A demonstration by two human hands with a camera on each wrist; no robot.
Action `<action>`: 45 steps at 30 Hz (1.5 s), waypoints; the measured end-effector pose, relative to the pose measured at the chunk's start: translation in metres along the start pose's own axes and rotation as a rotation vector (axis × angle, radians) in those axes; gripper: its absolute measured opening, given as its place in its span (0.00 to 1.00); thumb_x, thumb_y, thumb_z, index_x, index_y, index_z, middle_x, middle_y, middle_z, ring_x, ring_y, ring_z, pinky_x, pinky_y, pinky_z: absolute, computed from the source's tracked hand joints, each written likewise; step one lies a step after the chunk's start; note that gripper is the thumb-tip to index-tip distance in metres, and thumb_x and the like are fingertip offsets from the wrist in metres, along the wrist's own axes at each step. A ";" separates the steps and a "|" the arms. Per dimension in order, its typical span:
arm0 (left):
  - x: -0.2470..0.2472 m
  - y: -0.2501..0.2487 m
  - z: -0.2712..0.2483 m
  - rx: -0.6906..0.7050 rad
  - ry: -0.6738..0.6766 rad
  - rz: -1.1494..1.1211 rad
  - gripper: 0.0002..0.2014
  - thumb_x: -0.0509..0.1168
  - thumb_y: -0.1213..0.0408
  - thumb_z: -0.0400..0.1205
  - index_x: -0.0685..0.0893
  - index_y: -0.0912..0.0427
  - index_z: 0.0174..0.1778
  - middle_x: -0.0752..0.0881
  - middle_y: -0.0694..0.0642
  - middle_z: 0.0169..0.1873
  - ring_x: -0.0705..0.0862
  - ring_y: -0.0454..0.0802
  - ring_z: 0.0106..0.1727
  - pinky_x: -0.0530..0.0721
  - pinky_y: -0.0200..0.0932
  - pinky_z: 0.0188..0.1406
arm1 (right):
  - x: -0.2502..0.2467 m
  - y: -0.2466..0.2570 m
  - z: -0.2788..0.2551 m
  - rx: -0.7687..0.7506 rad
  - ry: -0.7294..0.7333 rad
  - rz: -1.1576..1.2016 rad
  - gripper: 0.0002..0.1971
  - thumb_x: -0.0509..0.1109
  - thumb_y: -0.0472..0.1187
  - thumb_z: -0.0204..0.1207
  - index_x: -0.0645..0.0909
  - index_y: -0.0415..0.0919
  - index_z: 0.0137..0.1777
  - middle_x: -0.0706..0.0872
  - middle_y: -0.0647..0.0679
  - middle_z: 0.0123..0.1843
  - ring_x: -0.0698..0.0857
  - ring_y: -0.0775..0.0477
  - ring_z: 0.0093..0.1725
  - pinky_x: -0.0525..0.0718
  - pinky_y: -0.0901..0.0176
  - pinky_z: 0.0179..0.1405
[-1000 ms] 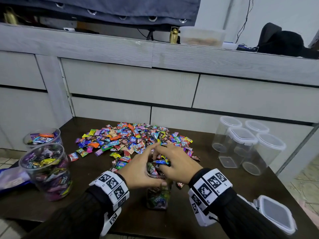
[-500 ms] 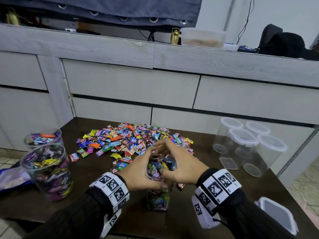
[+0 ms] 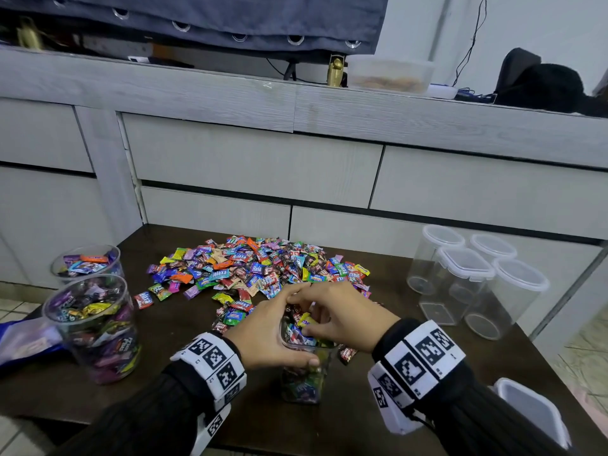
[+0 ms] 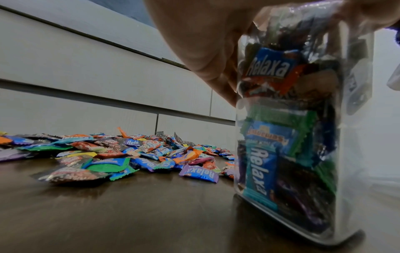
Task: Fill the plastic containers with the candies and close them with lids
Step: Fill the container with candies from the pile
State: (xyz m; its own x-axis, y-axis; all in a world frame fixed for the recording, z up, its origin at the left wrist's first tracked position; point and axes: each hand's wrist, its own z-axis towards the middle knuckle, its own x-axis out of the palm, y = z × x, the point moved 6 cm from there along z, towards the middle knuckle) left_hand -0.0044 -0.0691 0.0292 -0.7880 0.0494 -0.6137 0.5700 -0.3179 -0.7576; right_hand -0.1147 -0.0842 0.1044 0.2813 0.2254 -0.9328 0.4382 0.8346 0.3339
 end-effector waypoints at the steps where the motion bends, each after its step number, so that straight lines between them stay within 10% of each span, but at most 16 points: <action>1: 0.000 0.001 -0.001 -0.010 -0.002 -0.022 0.53 0.80 0.35 0.59 0.56 0.27 0.77 0.77 0.35 0.68 0.75 0.30 0.71 0.74 0.38 0.73 | 0.003 0.000 0.001 0.011 0.017 -0.021 0.20 0.75 0.40 0.74 0.82 0.44 0.66 0.84 0.54 0.52 0.74 0.63 0.40 0.67 0.80 0.39; 8: -0.002 0.003 -0.002 -0.046 -0.016 -0.083 0.56 0.84 0.41 0.57 0.52 0.18 0.73 0.81 0.39 0.67 0.79 0.32 0.68 0.77 0.41 0.72 | 0.014 0.000 0.001 0.025 0.144 -0.108 0.17 0.65 0.39 0.79 0.82 0.49 0.66 0.79 0.45 0.53 0.79 0.47 0.54 0.72 0.60 0.53; 15: 0.000 0.004 -0.004 -0.080 0.009 -0.110 0.43 0.84 0.44 0.57 0.71 0.36 0.67 0.85 0.38 0.61 0.82 0.32 0.64 0.80 0.44 0.69 | -0.026 -0.050 -0.025 0.223 -0.510 0.284 0.13 0.68 0.35 0.77 0.81 0.58 0.50 0.85 0.62 0.51 0.81 0.62 0.44 0.79 0.67 0.45; 19: -0.001 0.006 -0.002 -0.094 0.021 -0.085 0.43 0.83 0.41 0.57 0.71 0.39 0.67 0.84 0.41 0.63 0.81 0.34 0.65 0.80 0.47 0.70 | 0.034 -0.112 -0.038 0.620 -0.044 0.100 0.38 0.65 0.54 0.80 0.54 0.37 0.82 0.57 0.40 0.84 0.59 0.43 0.82 0.61 0.53 0.79; 22: -0.002 0.007 -0.002 -0.093 0.020 -0.067 0.41 0.83 0.41 0.57 0.70 0.35 0.64 0.83 0.37 0.63 0.81 0.31 0.65 0.79 0.44 0.70 | 0.086 -0.133 -0.051 0.775 0.211 -0.039 0.51 0.63 0.64 0.77 0.36 0.37 0.84 0.36 0.40 0.85 0.41 0.39 0.85 0.51 0.43 0.83; 30: 0.000 0.012 -0.003 -0.072 0.009 -0.116 0.40 0.84 0.43 0.59 0.71 0.35 0.64 0.83 0.36 0.63 0.80 0.34 0.67 0.77 0.47 0.72 | 0.098 -0.164 -0.033 0.856 0.274 -0.138 0.65 0.78 0.67 0.59 0.39 0.45 0.84 0.53 0.39 0.81 0.60 0.35 0.79 0.65 0.43 0.76; 33: 0.001 0.015 -0.002 -0.067 0.013 -0.113 0.42 0.83 0.40 0.58 0.71 0.37 0.66 0.82 0.38 0.65 0.78 0.37 0.70 0.75 0.51 0.74 | 0.094 -0.176 -0.026 0.892 0.276 0.013 0.61 0.83 0.59 0.58 0.47 0.47 0.84 0.50 0.35 0.82 0.64 0.32 0.79 0.70 0.45 0.75; 38: 0.001 0.016 -0.001 -0.066 0.028 -0.124 0.42 0.82 0.37 0.58 0.70 0.36 0.66 0.82 0.38 0.64 0.80 0.37 0.68 0.78 0.50 0.71 | 0.084 -0.182 0.005 0.837 0.230 -0.083 0.35 0.77 0.51 0.70 0.70 0.41 0.74 0.75 0.40 0.73 0.76 0.42 0.70 0.75 0.56 0.65; 45: 0.000 0.015 -0.001 -0.041 0.026 -0.151 0.43 0.81 0.35 0.59 0.70 0.39 0.68 0.83 0.39 0.64 0.81 0.38 0.68 0.79 0.51 0.70 | 0.108 -0.154 0.054 0.719 0.246 -0.067 0.28 0.61 0.51 0.83 0.61 0.45 0.80 0.62 0.36 0.79 0.63 0.33 0.78 0.64 0.44 0.76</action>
State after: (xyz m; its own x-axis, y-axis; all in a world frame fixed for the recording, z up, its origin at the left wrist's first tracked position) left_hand 0.0039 -0.0732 0.0178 -0.8595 0.1185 -0.4971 0.4548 -0.2665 -0.8498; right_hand -0.1053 -0.2160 -0.0408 0.0731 0.3616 -0.9295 0.9196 0.3363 0.2032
